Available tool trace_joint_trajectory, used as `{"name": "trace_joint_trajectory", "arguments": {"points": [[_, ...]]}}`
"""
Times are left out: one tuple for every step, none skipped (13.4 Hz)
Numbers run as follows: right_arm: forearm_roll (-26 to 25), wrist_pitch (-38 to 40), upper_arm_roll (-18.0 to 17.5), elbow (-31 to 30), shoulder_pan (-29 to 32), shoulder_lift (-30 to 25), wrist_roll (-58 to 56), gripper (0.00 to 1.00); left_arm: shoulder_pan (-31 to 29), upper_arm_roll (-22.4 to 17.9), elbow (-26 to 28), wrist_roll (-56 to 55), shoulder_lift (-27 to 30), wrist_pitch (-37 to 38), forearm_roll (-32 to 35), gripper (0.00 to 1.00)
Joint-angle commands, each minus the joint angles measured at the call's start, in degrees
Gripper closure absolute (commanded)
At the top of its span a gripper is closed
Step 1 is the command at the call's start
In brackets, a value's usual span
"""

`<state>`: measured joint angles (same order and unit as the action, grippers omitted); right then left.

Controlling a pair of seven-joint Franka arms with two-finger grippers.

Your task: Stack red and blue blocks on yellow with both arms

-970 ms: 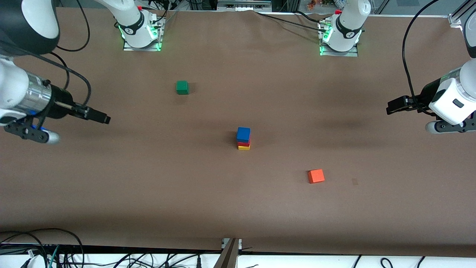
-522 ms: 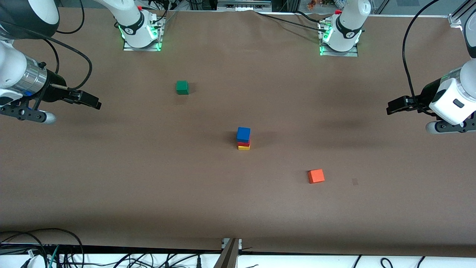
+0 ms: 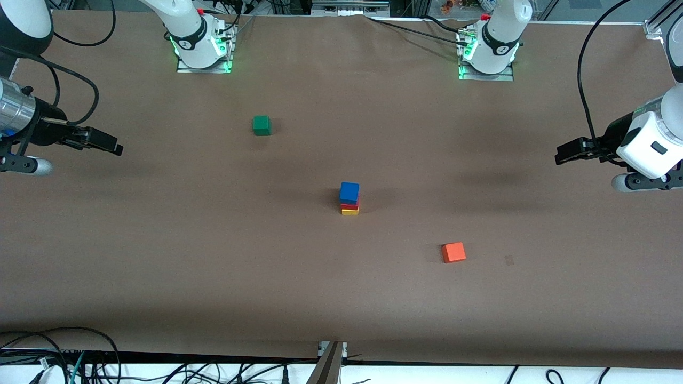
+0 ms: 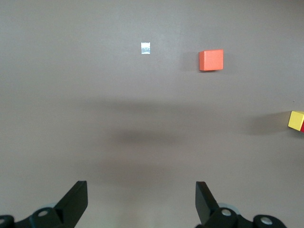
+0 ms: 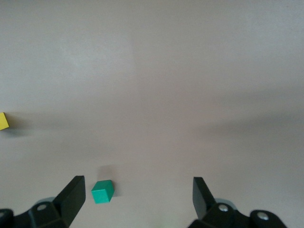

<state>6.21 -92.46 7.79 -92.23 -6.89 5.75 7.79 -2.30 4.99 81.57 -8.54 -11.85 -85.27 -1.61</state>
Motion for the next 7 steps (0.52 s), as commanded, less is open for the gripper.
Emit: {"name": "trace_joint_trajectory", "arguments": {"points": [[-1.8, 1.1, -6.1, -0.5, 5.7, -1.6, -1.9, 0.00, 0.1, -0.1, -1.1, 0.2, -0.4, 0.2, -0.3, 0.00], [-1.8, 1.2, -5.9, -0.1, 5.7, -1.6, -2.9, 0.00, 0.1, -0.1, -1.1, 0.2, -0.4, 0.2, -0.4, 0.00], [-2.0, 1.1, -5.9, -0.1, 5.6, -1.6, -3.3, 0.00, 0.2, -0.1, -1.1, 0.1, -0.4, 0.2, -0.4, 0.00], [-2.7, 1.1, -6.1, 0.0, 5.6, -1.6, -3.3, 0.00, 0.2, -0.1, -1.1, 0.0, -0.4, 0.2, -0.4, 0.00], [-3.9, 1.3, -6.2, 0.7, 5.5, -1.4, -3.4, 0.00, 0.3, -0.1, -1.1, 0.0, -0.4, 0.2, -0.4, 0.00], [-4.4, 1.6, -6.2, 1.6, 5.4, -1.0, -3.5, 0.00, 0.3, -0.1, -1.1, 0.0, -0.4, 0.2, -0.4, 0.00], [-4.8, 2.0, -6.2, 1.8, 5.1, -1.0, -3.4, 0.00, 0.3, -0.1, -1.1, 0.0, -0.4, 0.2, -0.4, 0.00]]}}
